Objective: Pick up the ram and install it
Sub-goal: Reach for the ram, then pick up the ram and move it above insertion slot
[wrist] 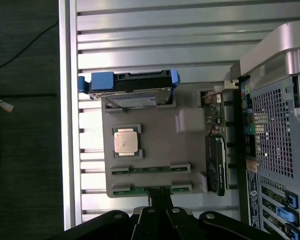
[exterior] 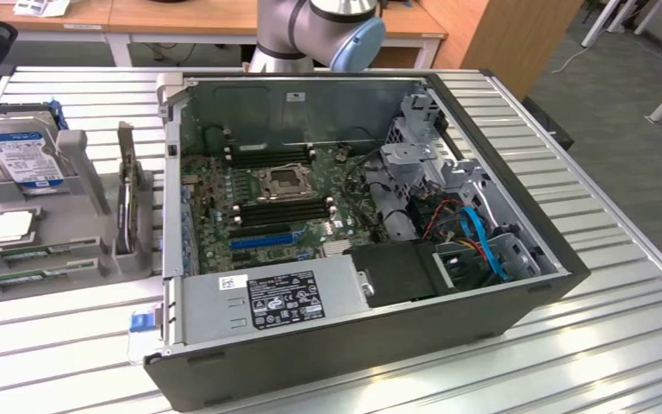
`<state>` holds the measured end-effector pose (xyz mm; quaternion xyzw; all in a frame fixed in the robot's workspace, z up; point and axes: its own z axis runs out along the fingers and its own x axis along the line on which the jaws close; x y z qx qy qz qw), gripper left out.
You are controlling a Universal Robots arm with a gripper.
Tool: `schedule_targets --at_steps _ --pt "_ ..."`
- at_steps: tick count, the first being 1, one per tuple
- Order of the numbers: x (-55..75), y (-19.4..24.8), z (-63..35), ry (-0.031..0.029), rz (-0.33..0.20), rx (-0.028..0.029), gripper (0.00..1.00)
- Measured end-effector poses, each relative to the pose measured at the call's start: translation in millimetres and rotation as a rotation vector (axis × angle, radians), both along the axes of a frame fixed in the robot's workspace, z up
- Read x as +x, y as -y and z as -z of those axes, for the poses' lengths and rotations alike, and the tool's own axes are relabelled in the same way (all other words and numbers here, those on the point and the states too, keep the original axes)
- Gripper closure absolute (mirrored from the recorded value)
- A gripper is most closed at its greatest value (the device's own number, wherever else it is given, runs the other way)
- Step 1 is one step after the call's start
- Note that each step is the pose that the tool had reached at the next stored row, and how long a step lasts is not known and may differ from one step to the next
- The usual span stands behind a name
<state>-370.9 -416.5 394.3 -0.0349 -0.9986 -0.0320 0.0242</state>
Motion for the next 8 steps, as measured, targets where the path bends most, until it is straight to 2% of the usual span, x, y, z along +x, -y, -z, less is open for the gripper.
schedule_targets --at_steps 8 --pt "0.0 0.1 0.0 0.0 0.0 0.0 0.9"
